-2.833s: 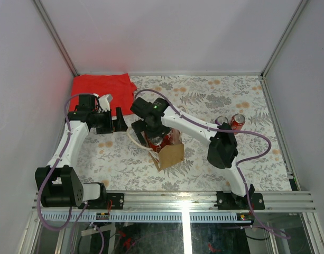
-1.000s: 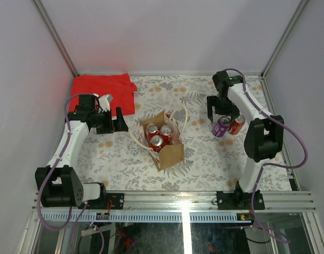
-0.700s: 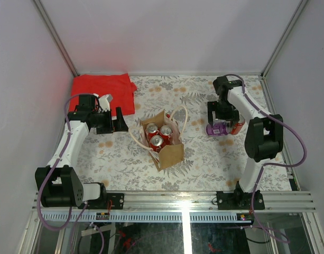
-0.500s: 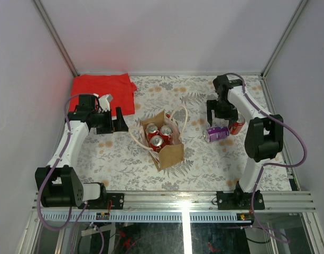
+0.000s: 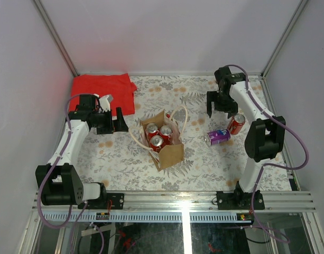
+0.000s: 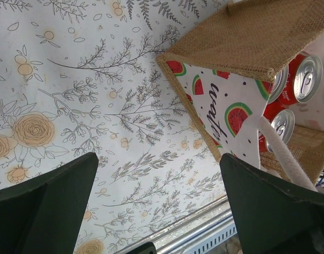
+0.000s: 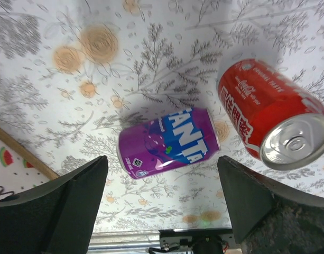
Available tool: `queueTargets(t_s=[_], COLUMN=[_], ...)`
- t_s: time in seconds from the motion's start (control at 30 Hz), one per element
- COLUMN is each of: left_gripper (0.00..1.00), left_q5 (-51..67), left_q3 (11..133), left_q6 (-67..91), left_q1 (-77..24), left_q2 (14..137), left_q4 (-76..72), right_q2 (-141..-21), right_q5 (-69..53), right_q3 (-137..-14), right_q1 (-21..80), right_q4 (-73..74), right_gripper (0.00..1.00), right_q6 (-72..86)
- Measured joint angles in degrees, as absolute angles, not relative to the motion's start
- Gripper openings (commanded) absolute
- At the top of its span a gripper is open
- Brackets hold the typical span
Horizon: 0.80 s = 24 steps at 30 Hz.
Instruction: Place the beverage into the canvas bag
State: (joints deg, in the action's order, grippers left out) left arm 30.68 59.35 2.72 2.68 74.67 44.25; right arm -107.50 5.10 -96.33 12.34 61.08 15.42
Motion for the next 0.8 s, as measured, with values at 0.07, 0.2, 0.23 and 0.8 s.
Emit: queueTargets(t_s=[0.07, 0.2, 0.23, 0.8], left_gripper=[1.00, 1.00, 1.00, 1.00], left_q5=[30.70, 30.70, 30.70, 30.70], left_q3=[59.35, 59.35, 59.35, 59.35], left_q6=[2.72, 2.72, 2.72, 2.72], left_q1=[2.68, 2.68, 2.68, 2.68], left_q2=[74.85, 75.02, 75.02, 75.20], left_q4=[44.25, 44.25, 44.25, 44.23], right_q2=[-107.50, -107.77, -108.12, -109.62], right_q5=[5.17, 5.52, 5.80, 4.62], right_q3=[-98.63, -105.47, -107.81, -98.26], right_q1=[12.03, 10.63, 9.85, -2.66], right_q4=[61.41, 63.42, 64.20, 65.10], right_gripper=[0.92, 0.93, 0.94, 0.98], right_q6=[15.51, 15.59, 15.59, 13.87])
